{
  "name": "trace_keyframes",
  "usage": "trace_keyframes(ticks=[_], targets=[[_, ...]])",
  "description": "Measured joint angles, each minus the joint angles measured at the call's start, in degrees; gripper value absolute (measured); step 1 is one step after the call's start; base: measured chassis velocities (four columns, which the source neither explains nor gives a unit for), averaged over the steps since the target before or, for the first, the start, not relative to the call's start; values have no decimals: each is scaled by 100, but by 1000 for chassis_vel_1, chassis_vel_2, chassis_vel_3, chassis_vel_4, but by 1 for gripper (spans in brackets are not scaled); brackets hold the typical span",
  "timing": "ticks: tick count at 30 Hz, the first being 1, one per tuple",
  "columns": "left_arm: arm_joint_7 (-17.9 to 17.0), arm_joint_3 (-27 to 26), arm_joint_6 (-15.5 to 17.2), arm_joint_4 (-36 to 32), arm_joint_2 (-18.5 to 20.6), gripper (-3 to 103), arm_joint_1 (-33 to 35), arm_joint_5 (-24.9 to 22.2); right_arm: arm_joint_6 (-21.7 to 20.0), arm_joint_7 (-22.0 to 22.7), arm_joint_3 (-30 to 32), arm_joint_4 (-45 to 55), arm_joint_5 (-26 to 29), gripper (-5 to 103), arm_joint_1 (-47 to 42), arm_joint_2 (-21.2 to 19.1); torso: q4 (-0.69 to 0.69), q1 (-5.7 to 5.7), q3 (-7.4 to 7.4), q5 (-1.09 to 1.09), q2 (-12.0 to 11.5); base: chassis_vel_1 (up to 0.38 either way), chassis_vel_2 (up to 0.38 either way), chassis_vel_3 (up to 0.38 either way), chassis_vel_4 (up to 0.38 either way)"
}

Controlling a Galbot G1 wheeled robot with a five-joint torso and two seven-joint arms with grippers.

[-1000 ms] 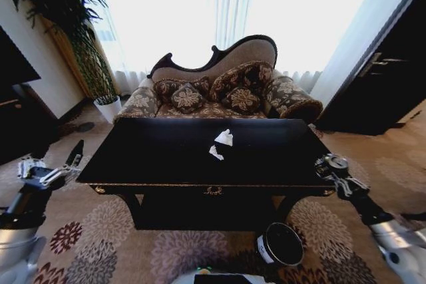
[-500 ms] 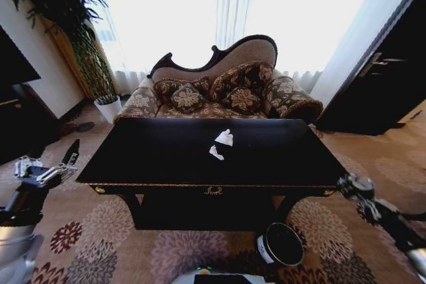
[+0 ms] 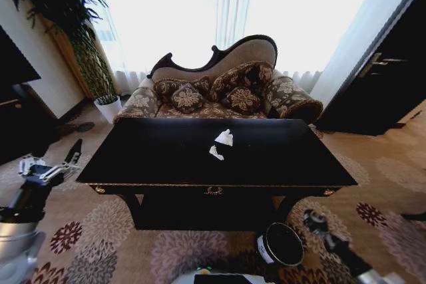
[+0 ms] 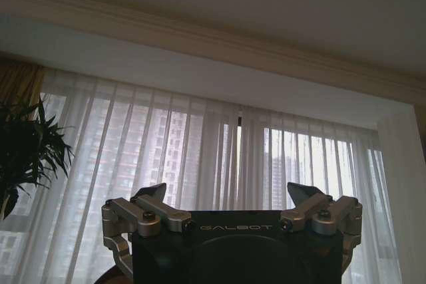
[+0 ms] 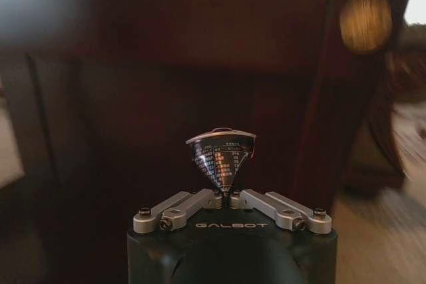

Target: Move to the front of the table and place the trash on the table into the trash bin.

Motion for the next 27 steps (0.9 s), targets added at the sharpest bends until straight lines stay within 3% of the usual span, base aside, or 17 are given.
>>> trace_keyframes(ticks=[3, 5, 8, 9, 14, 27], targets=[[0, 14, -1, 0, -14, 100, -6, 4, -112, 920, -497, -388, -384, 0, 259, 120, 1, 0, 0, 3, 0, 0, 0, 0, 0], [1, 23, -1, -2, -16, 100, -6, 7, -220, 1169, -628, -464, -534, 0, 333, 173, 1, 0, 0, 3, 0, 0, 0, 0, 0], [1, 28, 2, -35, -7, 100, 3, 9, -499, 1969, -1044, -764, -1215, 0, 583, 261, 1, 0, 0, 1, 0, 0, 0, 0, 0], [1, 28, 2, -35, -7, 100, 3, 9, -499, 1969, -1044, -764, -1215, 0, 583, 261, 1, 0, 0, 1, 0, 0, 0, 0, 0], [0, -38, 8, -40, 37, 100, 42, -4, -855, 2791, -1639, -1130, -1599, 0, 894, 290, 2, 0, 0, 3, 0, 0, 0, 0, 0], [-1, -83, 24, -138, 78, 100, 148, -5, -1096, 3107, -2223, -1874, -1551, 0, 1342, 382, 1, 0, 0, 2, 0, 0, 0, 0, 0]])
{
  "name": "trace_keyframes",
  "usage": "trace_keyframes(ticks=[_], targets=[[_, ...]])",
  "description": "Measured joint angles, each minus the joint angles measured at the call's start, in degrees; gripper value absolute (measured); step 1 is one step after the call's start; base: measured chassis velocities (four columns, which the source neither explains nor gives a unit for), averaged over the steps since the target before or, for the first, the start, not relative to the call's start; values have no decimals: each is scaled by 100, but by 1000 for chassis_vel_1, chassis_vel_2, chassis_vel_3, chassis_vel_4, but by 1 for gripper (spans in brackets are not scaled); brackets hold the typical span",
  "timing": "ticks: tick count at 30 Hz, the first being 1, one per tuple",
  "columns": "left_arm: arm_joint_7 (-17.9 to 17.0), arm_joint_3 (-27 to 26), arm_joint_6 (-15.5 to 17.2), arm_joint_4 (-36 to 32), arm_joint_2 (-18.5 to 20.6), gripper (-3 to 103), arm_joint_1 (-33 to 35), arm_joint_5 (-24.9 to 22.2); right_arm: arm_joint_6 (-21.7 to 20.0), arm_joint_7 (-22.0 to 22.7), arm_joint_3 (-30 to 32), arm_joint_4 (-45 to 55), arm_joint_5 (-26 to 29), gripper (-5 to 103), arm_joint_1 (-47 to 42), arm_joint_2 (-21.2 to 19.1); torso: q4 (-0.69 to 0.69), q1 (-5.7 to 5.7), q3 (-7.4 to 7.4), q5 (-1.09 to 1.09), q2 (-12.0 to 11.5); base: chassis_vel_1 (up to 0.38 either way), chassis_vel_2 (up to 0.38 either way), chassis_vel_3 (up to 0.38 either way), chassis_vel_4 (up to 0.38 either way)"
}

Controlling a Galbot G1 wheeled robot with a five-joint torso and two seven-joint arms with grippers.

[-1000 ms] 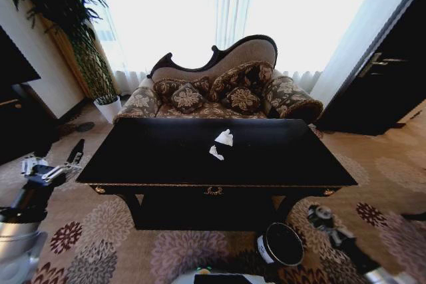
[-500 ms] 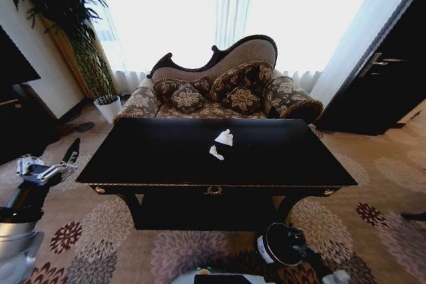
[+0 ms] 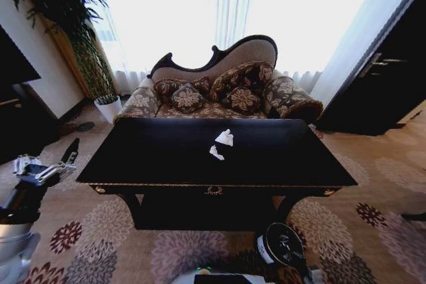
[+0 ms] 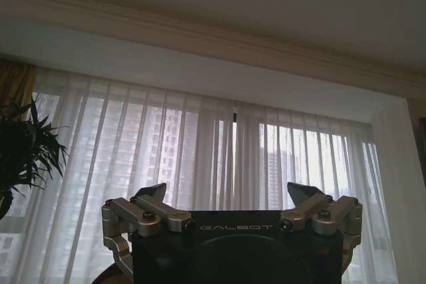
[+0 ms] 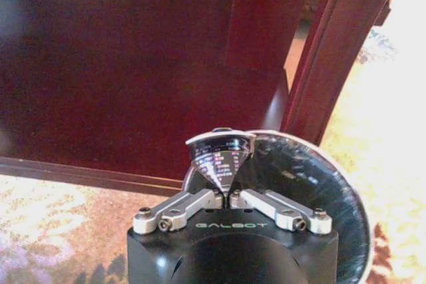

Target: Move to the front of the table and place the trash on the table into the trash bin.

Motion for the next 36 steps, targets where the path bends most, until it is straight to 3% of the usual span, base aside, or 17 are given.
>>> trace_keyframes(ticks=[7, 10, 23, 36], targets=[[-18, -62, 36, -51, 99, 100, 84, 0, -492, 298, -314, 236, 940, 0, 108, 243, 0, 0, 0, 1, 0, 0, 0, 0, 0], [-25, -100, 39, -51, 126, 100, 103, -8, -584, 341, -381, 326, 1051, 0, 140, 304, 0, 0, -1, 0, 0, 0, 0, 0, 0], [-30, -95, 42, -35, 127, 100, 137, 16, -572, 444, -433, 205, 833, 0, 481, -33, 0, 0, 0, 0, 0, 0, 0, 0, 0], [-40, 43, 69, -68, 98, 100, 156, 162, -587, 652, -544, -166, -278, 0, 969, -534, 0, 0, 0, -1, 0, 0, 0, 0, 0]])
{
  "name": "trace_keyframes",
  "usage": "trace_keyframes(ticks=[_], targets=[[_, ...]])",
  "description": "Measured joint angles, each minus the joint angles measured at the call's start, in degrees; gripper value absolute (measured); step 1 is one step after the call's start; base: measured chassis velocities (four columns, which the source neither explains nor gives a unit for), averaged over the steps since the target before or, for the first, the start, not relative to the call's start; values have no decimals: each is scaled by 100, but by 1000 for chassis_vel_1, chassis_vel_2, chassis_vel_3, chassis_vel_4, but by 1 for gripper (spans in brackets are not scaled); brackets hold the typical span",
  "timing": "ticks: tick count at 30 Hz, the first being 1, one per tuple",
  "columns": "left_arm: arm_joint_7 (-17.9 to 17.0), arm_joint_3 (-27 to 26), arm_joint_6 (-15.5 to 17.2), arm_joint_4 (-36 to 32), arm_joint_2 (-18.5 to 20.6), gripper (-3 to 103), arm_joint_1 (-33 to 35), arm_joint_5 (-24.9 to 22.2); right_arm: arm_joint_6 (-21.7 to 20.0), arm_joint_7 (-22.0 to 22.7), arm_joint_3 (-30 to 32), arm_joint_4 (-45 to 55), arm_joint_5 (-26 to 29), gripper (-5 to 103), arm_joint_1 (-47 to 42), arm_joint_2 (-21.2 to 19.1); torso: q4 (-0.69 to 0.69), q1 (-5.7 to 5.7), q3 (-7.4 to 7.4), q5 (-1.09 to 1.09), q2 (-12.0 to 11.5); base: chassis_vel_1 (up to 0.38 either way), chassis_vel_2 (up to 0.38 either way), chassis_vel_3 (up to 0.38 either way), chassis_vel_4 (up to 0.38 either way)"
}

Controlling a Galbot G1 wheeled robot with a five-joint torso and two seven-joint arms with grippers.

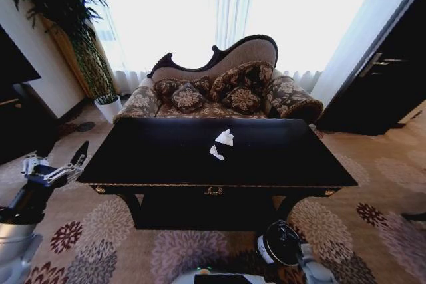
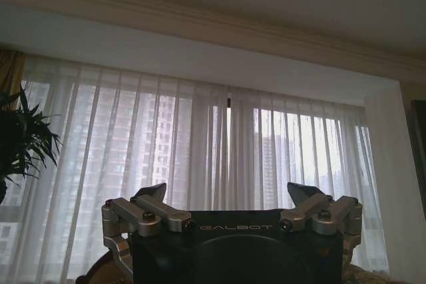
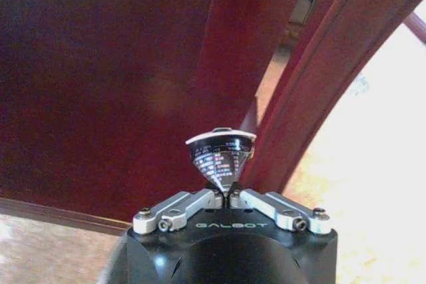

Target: Move to the front of the table and place the trash on the table into the trash bin.

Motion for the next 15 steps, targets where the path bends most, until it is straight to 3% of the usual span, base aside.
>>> trace_keyframes(ticks=[10, 12, 15], targets=[[-1, 109, 1, 46, -5, 100, -58, 79, -54, -71, 182, -21, -526, -2, -119, -141, -1, 0, 0, 2, 0, 0, 0, 0, 0], [-1, 123, 2, 51, -5, 100, -64, 99, -74, -127, 214, 10, -541, 3, -175, -141, -1, 0, 0, 1, 0, 0, 0, 0, 0], [-6, 131, 1, 50, -3, 100, -67, 108, -106, -183, 254, 50, -516, 20, -256, -136, -1, 0, 0, 1, 0, 0, 0, 0, 0]])
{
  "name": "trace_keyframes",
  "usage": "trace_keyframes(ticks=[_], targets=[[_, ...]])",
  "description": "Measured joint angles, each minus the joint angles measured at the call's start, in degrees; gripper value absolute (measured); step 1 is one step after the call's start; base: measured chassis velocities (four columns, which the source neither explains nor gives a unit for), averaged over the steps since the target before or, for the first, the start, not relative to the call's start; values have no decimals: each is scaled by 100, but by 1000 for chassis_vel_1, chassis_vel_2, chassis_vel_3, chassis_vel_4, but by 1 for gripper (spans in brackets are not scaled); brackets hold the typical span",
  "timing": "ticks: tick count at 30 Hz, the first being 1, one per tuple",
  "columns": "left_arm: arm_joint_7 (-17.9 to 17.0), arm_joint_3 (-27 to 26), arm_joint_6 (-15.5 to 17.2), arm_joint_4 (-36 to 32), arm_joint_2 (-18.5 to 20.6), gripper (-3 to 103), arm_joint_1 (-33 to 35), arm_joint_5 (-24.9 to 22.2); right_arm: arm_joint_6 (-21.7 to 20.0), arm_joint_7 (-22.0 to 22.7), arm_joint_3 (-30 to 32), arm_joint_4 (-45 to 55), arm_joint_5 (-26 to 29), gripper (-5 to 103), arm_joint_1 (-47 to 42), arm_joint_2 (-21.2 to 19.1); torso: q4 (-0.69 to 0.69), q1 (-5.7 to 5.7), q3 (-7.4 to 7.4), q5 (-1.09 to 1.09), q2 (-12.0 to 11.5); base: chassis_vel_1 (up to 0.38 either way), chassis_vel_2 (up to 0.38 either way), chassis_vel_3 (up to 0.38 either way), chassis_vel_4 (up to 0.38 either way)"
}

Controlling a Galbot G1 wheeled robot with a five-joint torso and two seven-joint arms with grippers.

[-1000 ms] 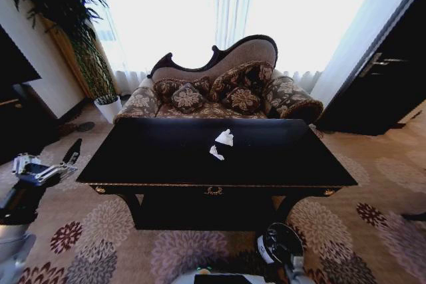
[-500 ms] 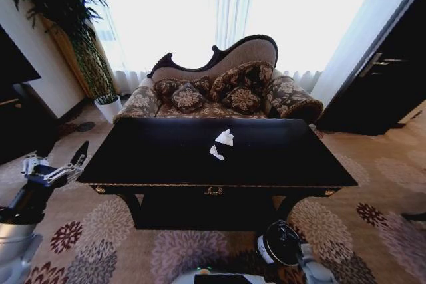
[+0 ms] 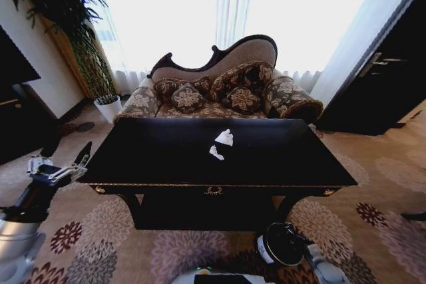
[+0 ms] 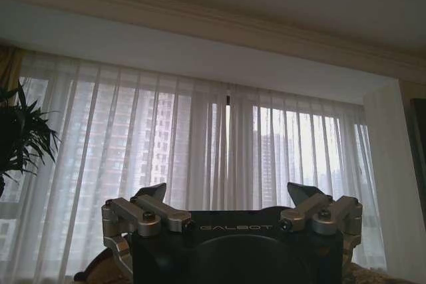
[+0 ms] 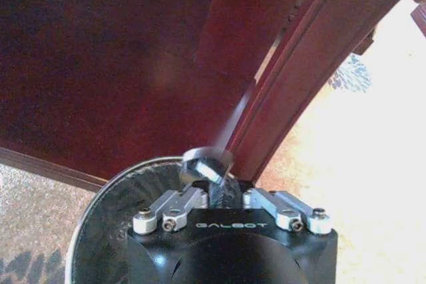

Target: Move to the front of the table and place the trash on the table into the trash bin.

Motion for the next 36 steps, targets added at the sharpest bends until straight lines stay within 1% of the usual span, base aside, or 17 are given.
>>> trace_keyframes(ticks=[1, 3, 5, 10, 12, 13, 15, 18, 19, 21, 22, 23, 24, 25, 27, 32, 36], targets=[[0, 0, 0, 0, 0, 100, 0, 0, 0, 0, 0, 0, 0, 20, 0, 0, 0, 0, 0, 0, 0, 0, 0, 0, 0], [-4, -1, -1, -13, 5, 100, 9, -1, -28, -58, 22, 51, 49, 31, -52, 18, 1, 0, 0, 0, 0, 0, 0, 0, 0], [-4, -4, -2, -18, 12, 100, 14, -6, -32, -96, 34, 64, 60, 31, -71, 29, 1, 0, 0, 0, 0, 0, 0, 0, 0], [-8, -90, -7, -26, 91, 100, 42, -92, -33, -265, 131, 161, 69, 58, -215, 146, 1, 0, 0, 0, 0, 0, 0, 0, 0], [-9, -97, -8, -22, 106, 100, 42, -104, -33, -278, 151, 196, 73, 58, -245, 167, 1, 0, 0, 0, 0, 0, 0, 0, 0], [-10, -99, -8, -17, 116, 100, 41, -112, -30, -304, 180, 249, 76, 63, -287, 197, 1, 0, 0, -1, 0, 0, 0, 0, 0], [-12, -104, -9, -12, 122, 100, 35, -130, 53, -558, 384, 580, 52, 74, -473, 374, 0, 0, 0, -1, 0, 0, 0, 0, 0], [-14, -111, -10, -6, 118, 100, 26, -139, 88, -762, 582, 928, -1, 79, -630, 551, 1, 0, 0, 0, 0, 0, 0, 0, 0], [-14, -116, -10, 8, 110, 100, 13, -144, 95, -974, 767, 1373, -14, 90, -843, 740, 2, 0, 0, 0, 0, 0, 0, 0, 0], [-16, -117, -11, 19, 103, 100, 1, -145, 115, -1113, 870, 1589, -29, 90, -951, 826, 1, 0, 0, 1, 0, 0, 0, 0, 0], [-18, -116, -11, 29, 95, 100, -9, -144, 194, -1302, 1021, 1809, -109, 95, -1057, 910, 0, 0, 0, 1, 0, 0, 0, 0, 0], [-19, -110, -11, 34, 86, 100, -16, -137, 310, -1490, 1181, 1942, -234, 98, -1115, 959, 0, -1, 0, 1, 0, 0, 0, 0, 0], [-21, -76, -11, 40, 61, 100, -22, -108, 653, -1943, 1592, 2140, -614, 99, -1183, 1011, 1, 0, -1, -2, 0, 0, 0, 0, 0], [-21, -76, -11, 40, 61, 100, -22, -108, 653, -1943, 1592, 2140, -614, 99, -1183, 1011, 1, 0, -1, -2, 0, 0, 0, 0, 0], [-22, -19, -11, 37, 20, 100, -26, -70, 957, -2465, 2036, 2415, -928, 100, -1317, 1021, 2, 0, -1, -2, 0, 0, 0, 0, 0], [-22, 5, -11, 25, -27, 100, -37, -37, 1035, -2813, 2426, 2740, -754, 100, -1544, 1001, 0, 0, 0, 0, 0, 0, 0, 0, 0], [-23, 13, -10, 4, -76, 100, -46, -23, 1483, -2877, 2872, 2750, -766, 100, -1653, 940, 2, 0, 0, -1, 0, 0, 0, 0, 0]])
